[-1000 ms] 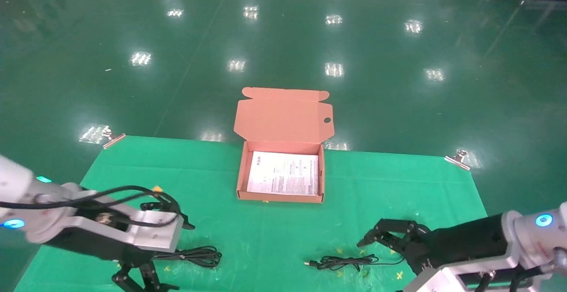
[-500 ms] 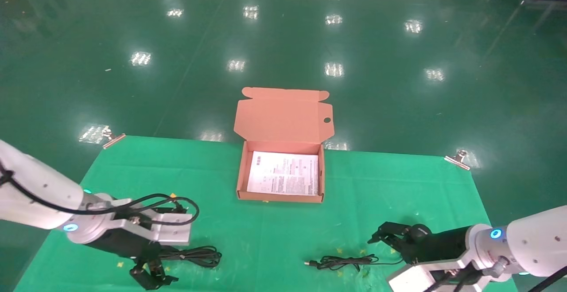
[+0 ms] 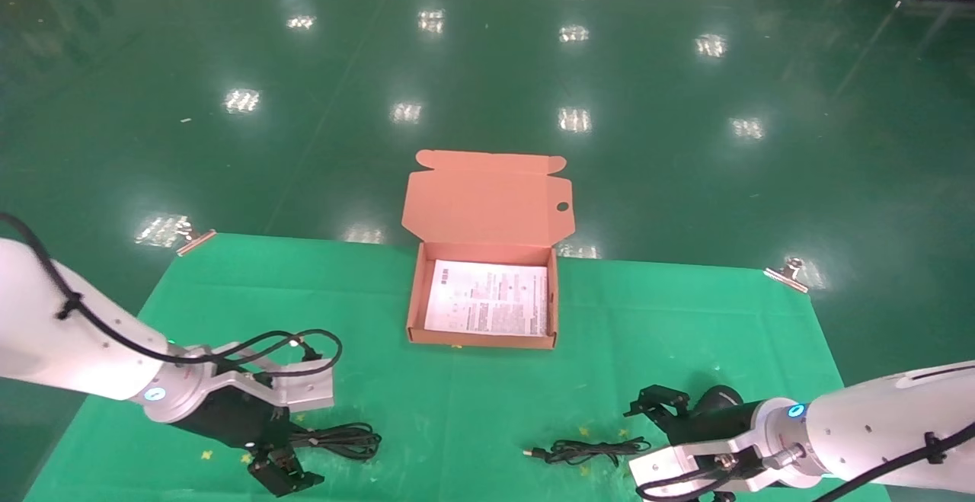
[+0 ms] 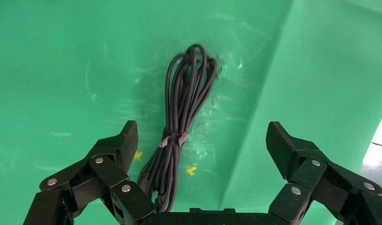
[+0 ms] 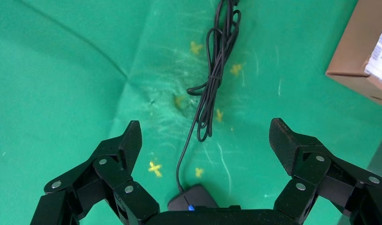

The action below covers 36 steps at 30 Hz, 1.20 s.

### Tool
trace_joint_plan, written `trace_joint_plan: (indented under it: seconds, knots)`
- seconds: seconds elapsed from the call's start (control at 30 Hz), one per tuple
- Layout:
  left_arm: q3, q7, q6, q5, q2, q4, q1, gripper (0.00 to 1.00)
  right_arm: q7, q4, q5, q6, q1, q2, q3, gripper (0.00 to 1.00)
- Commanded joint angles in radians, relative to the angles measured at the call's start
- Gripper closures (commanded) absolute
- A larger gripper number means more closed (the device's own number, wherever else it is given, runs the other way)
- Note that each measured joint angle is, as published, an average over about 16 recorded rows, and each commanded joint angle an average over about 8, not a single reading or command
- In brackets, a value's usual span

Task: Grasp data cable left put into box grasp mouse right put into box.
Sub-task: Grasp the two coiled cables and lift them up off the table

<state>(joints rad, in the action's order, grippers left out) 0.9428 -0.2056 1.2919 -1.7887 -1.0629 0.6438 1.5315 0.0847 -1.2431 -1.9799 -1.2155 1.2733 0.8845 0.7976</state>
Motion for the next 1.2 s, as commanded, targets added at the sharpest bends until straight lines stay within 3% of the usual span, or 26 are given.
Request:
trace_joint_plan:
  seconds: [0.03, 0.33, 0.4, 0.43, 0.6, 0.67, 0.7, 1.2]
  knots:
    - [0.003, 0.025, -0.012, -0.004, -0.019, -0.053, 0.002, 0.0, -0.014, 0.024, -0.012, 0.01, -0.003, 0.018, 0.004, 0.0]
    - [0.008, 0.143, -0.092, -0.018, -0.082, -0.211, 0.002, 0.0, 0.022, 0.181, -0.022, 0.042, 0.008, 0.1, 0.02, 0.0]
    - [0.01, 0.167, -0.109, -0.021, -0.092, -0.238, 0.002, 0.0, 0.033, 0.213, -0.024, 0.058, 0.009, 0.115, 0.021, 0.06]
    - [0.01, 0.177, -0.115, -0.022, -0.097, -0.251, 0.002, 0.08, 0.038, 0.227, -0.025, 0.067, 0.009, 0.121, 0.02, 0.16]
    - [0.01, 0.215, -0.138, -0.024, -0.113, -0.302, 0.002, 0.71, 0.06, 0.278, -0.031, 0.11, 0.008, 0.144, 0.018, 0.79]
    - [0.009, 0.222, -0.142, -0.023, -0.116, -0.314, 0.002, 0.95, 0.065, 0.288, -0.032, 0.118, 0.008, 0.149, 0.018, 0.98]
    - [0.009, 0.224, -0.144, -0.023, -0.117, -0.317, 0.002, 1.0, 0.066, 0.291, -0.033, 0.121, 0.008, 0.15, 0.019, 1.0]
    - [0.009, 0.214, -0.138, -0.021, -0.113, -0.301, 0.002, 1.0, 0.06, 0.278, -0.031, 0.112, 0.008, 0.144, 0.018, 1.0]
